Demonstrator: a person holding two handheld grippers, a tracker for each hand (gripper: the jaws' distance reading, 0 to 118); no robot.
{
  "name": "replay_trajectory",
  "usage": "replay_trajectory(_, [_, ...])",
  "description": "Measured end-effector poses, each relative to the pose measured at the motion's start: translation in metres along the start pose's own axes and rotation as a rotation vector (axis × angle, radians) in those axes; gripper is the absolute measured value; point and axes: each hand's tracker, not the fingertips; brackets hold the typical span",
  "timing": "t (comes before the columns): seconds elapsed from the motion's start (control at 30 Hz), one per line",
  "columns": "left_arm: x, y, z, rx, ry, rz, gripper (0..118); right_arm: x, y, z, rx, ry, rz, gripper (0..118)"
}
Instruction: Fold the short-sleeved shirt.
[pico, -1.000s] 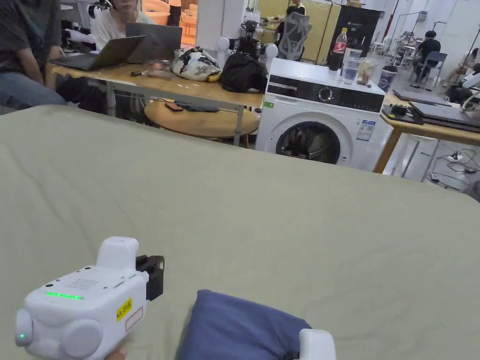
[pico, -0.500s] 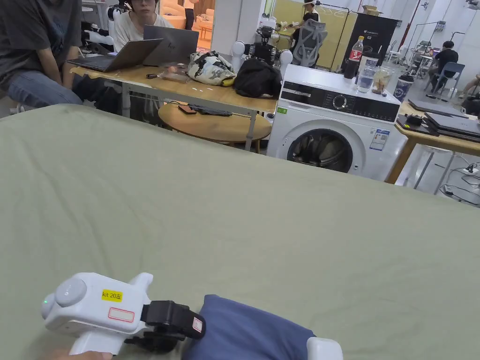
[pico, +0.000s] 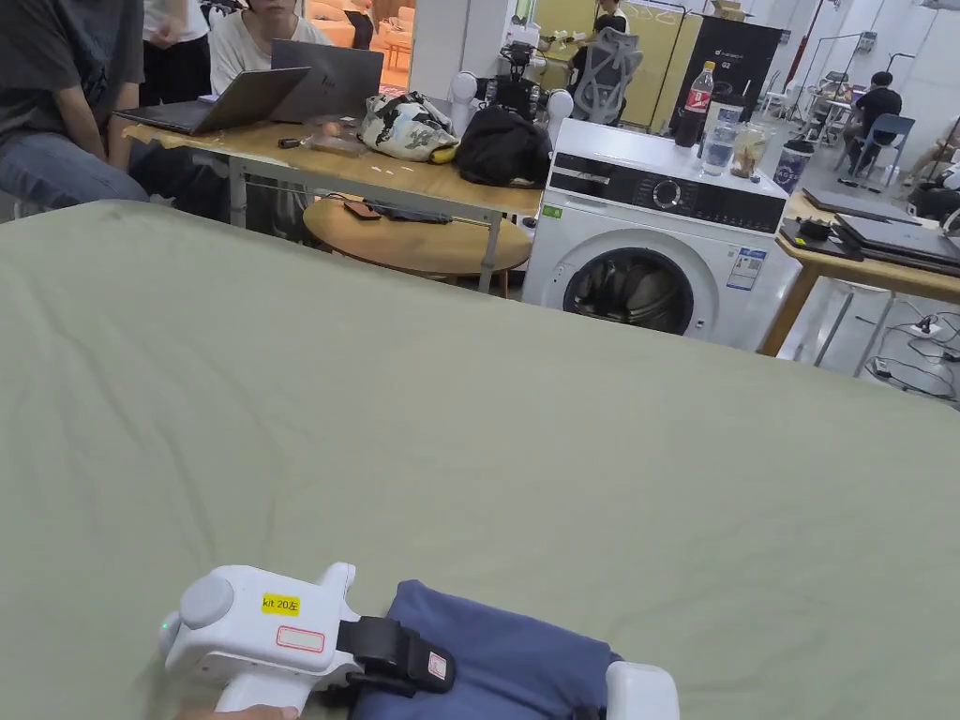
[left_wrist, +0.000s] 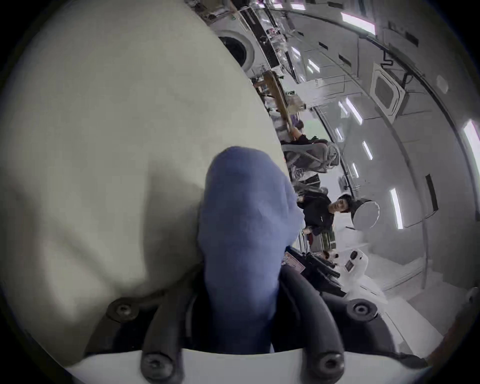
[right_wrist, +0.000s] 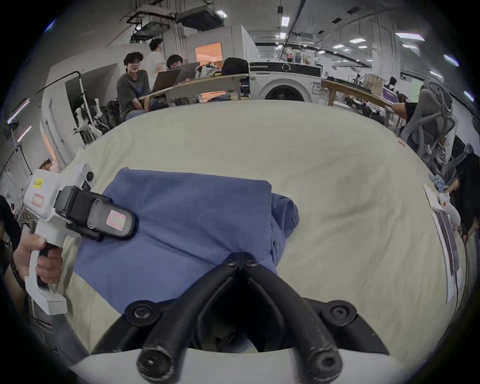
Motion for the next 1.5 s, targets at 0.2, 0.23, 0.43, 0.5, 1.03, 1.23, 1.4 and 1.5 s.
replay_trajectory(0.2, [0.019, -0.007, 0.005, 0.012, 0.029, -0.003, 20, 0.0, 0.0, 0.004, 0.025, -0.005, 0.007, 0])
replay_trajectory(0.23, [0.023, -0.007, 0.007, 0.012, 0.032, -0.004, 20, 0.0, 0.002, 0.008, 0.038, -0.005, 0.014, 0])
replay_trajectory(0.43, [0.038, 0.008, 0.027, 0.012, 0.052, 0.025, 20, -0.004, 0.03, 0.032, 0.266, -0.064, 0.046, 0])
replay_trajectory(0.5, [0.048, 0.01, 0.038, 0.015, 0.06, 0.014, 20, -0.007, 0.037, 0.039, 0.36, -0.087, 0.055, 0])
replay_trajectory(1.03, [0.07, 0.012, 0.249, 0.175, 0.348, -0.013, 20, -0.11, 0.088, 0.038, 0.595, 0.042, 0.125, 0])
replay_trajectory(1.23, [0.037, 0.013, 0.364, 0.273, 0.474, 0.072, 20, -0.184, 0.105, 0.023, 0.596, 0.146, 0.197, 0])
replay_trajectory(1.4, [0.011, 0.016, 0.433, 0.302, 0.607, 0.149, 20, -0.232, 0.114, 0.013, 0.585, 0.2, 0.217, 0])
replay_trajectory(1.5, [-0.004, 0.024, 0.461, 0.303, 0.703, 0.199, 20, -0.252, 0.117, 0.009, 0.573, 0.224, 0.231, 0])
